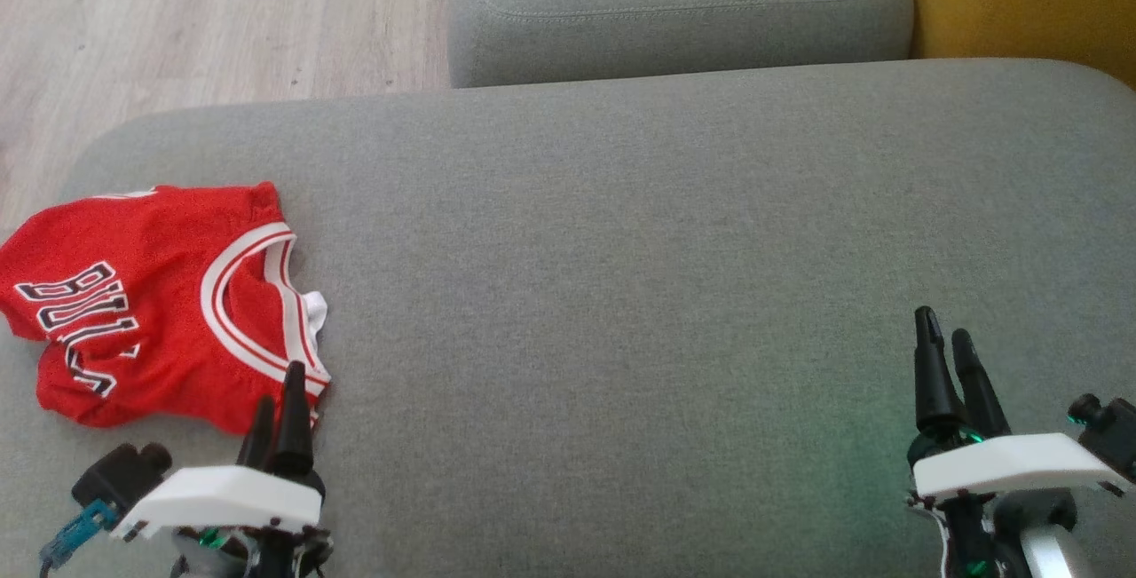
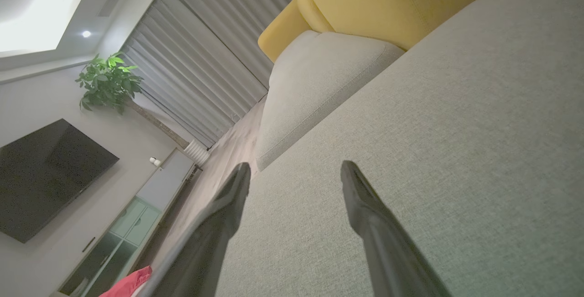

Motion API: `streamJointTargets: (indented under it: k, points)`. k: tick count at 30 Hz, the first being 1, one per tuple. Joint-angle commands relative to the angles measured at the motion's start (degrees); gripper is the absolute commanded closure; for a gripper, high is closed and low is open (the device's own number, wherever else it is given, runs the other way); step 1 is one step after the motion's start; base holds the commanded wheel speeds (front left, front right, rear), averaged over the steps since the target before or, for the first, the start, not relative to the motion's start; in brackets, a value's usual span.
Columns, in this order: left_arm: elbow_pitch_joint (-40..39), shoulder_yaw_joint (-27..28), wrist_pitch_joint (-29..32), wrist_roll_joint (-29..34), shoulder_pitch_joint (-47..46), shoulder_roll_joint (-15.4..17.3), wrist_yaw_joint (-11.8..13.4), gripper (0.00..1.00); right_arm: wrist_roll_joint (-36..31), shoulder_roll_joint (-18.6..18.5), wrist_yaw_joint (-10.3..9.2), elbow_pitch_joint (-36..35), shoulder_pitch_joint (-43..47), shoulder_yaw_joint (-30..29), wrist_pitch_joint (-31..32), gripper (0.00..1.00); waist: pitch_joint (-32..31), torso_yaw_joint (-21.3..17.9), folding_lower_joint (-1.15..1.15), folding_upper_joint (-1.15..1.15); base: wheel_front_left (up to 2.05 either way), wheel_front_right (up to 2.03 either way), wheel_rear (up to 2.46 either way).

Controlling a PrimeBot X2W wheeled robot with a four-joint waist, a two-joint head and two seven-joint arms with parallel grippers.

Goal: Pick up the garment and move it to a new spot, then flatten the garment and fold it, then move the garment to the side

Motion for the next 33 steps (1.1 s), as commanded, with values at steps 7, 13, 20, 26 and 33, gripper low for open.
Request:
streamJointTargets:
  k: [7,13,20,26,33]
  points:
    - [-2.5,0.7,-1.6,6.2,-0.7,1.0,0.8,0.0,-5.9,-1.3,0.25,-3.0,-0.6,1.3,-1.8,0.0,-0.3,0.1,0.0,0.0,0.0,0.0,0.0]
    - [-3.2,0.5,-2.6,10.9,-0.4,1.2,1.4,0.0,-10.0,-1.5,0.28,-3.3,-0.2,1.7,-2.8,0.0,-0.4,0.2,0.0,0.0,0.0,0.0,0.0]
    - [-3.6,0.3,-3.8,16.2,0.0,1.2,2.2,0.0,-14.8,-1.8,0.3,-3.7,0.1,2.3,-4.0,0.0,-0.5,0.4,0.0,0.0,0.0,0.0,0.0]
    - [-3.9,0.0,-4.8,20.6,0.5,1.2,2.6,0.0,-19.1,-2.0,0.32,-3.9,0.5,2.7,-5.0,0.0,-0.6,0.5,0.0,0.0,0.0,0.0,0.0]
    - [-4.6,-0.5,-6.0,26.1,0.9,1.4,3.1,0.0,-24.1,-2.1,0.35,-4.0,0.9,3.1,-6.2,0.0,-0.7,0.4,0.0,0.0,0.0,0.0,0.0]
